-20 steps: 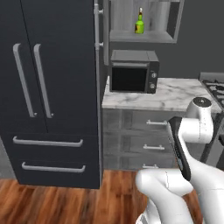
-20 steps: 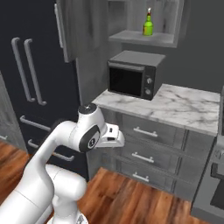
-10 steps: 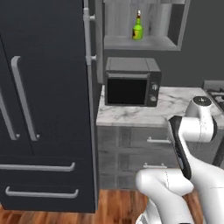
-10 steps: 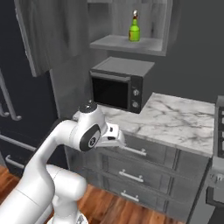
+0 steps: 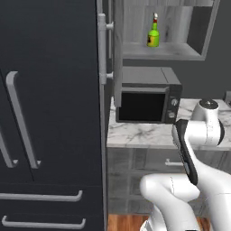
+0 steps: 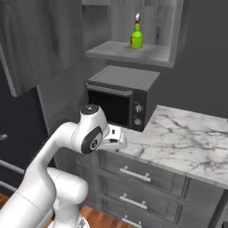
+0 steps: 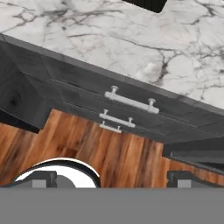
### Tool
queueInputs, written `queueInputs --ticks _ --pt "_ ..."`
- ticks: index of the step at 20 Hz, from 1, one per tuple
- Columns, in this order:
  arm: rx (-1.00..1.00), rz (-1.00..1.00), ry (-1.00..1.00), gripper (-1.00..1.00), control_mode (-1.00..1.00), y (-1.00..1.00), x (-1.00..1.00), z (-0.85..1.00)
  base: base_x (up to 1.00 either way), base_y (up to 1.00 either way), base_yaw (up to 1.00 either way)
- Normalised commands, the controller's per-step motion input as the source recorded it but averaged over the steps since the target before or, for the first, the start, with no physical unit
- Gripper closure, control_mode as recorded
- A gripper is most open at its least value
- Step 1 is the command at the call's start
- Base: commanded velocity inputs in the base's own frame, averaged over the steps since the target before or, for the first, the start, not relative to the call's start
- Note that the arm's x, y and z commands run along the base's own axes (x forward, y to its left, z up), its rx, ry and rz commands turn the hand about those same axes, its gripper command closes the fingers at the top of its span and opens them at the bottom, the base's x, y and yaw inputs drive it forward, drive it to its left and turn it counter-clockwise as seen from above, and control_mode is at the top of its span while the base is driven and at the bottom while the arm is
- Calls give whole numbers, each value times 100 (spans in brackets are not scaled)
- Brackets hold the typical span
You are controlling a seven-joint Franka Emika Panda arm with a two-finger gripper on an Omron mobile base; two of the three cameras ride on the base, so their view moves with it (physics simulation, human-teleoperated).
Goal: Move the cutting board and knife to the sink. Then move spray from the cabinet to the counter.
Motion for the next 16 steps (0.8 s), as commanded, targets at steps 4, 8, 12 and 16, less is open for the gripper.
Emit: queueInputs --ticks 4,8,12,16 --pt "0 0 0 -100 100 0 0 0 66 0 -1" --pt "0 0 0 -100 100 0 0 0 59 5 -7" --pt "0 0 0 -100 100 0 0 0 53 5 -4" --pt "0 0 0 -100 100 0 0 0 47 5 -1"
